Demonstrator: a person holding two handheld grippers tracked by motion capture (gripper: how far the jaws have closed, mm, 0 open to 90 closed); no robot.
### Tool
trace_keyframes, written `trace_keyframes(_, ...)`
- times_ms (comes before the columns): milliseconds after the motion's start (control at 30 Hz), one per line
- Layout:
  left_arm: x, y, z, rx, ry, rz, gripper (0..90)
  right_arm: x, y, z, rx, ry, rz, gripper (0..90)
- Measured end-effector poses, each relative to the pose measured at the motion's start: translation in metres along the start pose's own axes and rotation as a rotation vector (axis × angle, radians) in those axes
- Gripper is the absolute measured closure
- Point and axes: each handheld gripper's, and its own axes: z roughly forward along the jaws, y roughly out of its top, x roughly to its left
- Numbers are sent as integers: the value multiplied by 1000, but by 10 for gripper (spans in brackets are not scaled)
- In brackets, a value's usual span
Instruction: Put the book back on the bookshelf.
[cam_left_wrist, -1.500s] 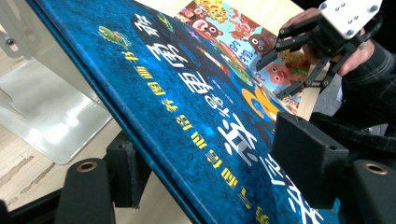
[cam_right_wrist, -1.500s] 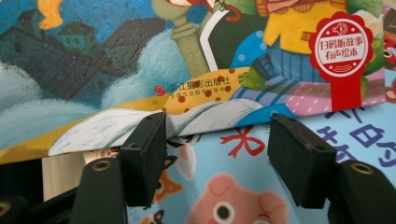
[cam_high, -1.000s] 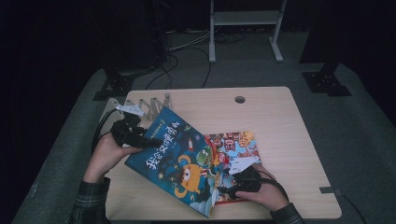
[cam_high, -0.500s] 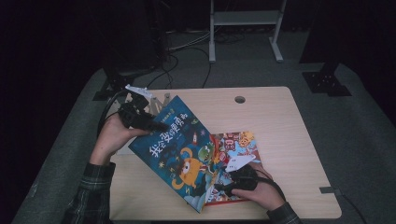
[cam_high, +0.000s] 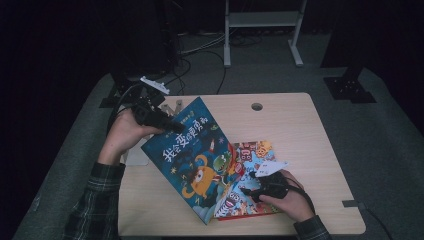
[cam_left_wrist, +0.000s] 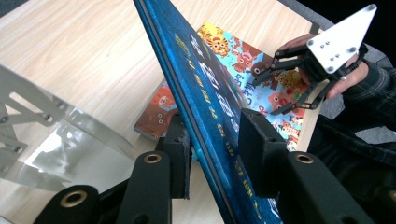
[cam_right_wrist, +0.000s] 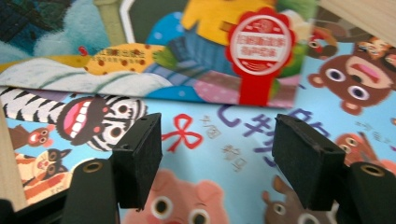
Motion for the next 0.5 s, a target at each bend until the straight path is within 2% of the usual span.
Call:
trace_keyframes(133,-5,11,-3,18,2,15,673,-7,-4,-4,-9,-21,21,325)
trace_keyframes(500,-13,35,-3,62,-13,42,713,-16,-14,-11,-15,-59,32,319)
